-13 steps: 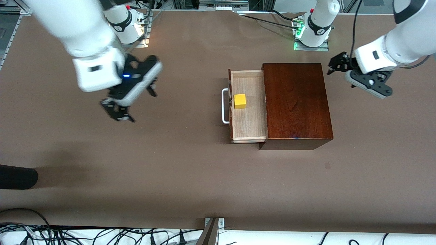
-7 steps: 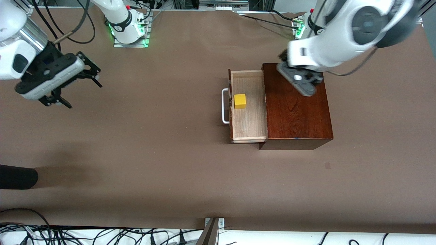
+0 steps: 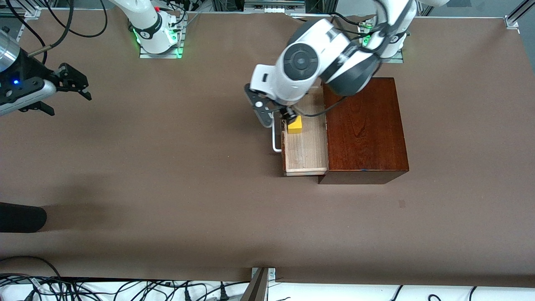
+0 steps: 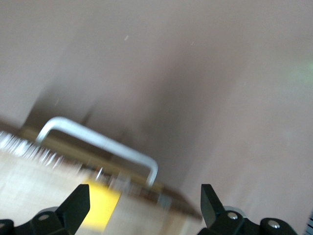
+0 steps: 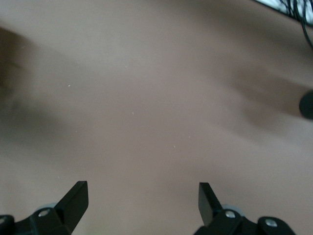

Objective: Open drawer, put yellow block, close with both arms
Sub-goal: 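Move the left gripper to the drawer front beside the handle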

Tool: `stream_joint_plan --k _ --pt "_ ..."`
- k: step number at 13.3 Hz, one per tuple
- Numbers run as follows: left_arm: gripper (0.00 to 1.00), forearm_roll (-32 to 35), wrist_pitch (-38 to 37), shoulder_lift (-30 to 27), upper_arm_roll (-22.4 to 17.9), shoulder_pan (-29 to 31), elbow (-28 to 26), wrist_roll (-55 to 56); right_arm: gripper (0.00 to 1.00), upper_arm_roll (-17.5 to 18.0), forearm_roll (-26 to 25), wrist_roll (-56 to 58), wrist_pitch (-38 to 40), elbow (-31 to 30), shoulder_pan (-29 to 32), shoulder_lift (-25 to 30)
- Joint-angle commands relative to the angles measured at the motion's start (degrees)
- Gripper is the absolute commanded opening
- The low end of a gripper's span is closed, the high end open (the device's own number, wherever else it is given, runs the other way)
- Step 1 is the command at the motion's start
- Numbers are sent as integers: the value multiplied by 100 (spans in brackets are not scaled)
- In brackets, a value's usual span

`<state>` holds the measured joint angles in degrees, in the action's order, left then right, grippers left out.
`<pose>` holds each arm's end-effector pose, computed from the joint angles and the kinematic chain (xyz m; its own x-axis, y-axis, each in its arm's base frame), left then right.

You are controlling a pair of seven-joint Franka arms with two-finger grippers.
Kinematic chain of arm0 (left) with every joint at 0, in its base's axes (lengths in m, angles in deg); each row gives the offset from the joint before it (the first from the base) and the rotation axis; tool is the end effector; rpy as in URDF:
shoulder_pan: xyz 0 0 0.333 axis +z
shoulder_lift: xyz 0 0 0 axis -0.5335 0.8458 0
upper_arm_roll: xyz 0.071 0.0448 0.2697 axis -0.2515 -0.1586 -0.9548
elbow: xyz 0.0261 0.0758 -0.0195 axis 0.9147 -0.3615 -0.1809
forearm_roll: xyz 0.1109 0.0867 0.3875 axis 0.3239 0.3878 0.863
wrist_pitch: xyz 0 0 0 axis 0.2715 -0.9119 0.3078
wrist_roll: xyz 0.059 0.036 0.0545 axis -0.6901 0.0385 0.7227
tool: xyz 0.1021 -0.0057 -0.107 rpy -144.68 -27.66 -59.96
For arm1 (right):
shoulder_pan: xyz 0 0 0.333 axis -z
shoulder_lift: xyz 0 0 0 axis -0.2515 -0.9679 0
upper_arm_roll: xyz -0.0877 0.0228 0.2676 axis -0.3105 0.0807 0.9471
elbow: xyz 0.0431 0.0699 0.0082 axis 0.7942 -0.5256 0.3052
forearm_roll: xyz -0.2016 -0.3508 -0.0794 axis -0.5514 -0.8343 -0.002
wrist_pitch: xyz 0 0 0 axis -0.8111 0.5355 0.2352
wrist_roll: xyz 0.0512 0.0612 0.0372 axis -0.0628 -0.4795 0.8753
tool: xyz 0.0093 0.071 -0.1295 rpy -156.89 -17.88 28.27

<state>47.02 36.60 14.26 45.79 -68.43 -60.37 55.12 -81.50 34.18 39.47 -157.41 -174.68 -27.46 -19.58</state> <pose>0.4966 -0.5011 0.3464 0.5049 -0.8631 0.0083 -0.8305 -0.4831 0.2774 0.5835 0.0422 0.5418 0.9313 0.3619 0.0420 0.3634 -0.9310 -0.0350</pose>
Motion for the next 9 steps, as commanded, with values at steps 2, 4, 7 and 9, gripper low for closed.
stream_joint_plan --k 2,4,7,9 --pt "100 -20 723 647 -85 -397 334 -1411 100 45 62 -1094 -18 -218 -20 121" --pt "100 58 1180 772 -111 -556 317 -2443 100 45 70 -1131 -237 -525 -12 147" --pt "100 1023 1490 1053 -94 -783 290 -2683 100 36 70 -1183 -203 -413 -12 104" --pt "100 1376 1761 1177 -94 -872 19 -2719 100 36 79 -1367 -177 -298 -12 -28"
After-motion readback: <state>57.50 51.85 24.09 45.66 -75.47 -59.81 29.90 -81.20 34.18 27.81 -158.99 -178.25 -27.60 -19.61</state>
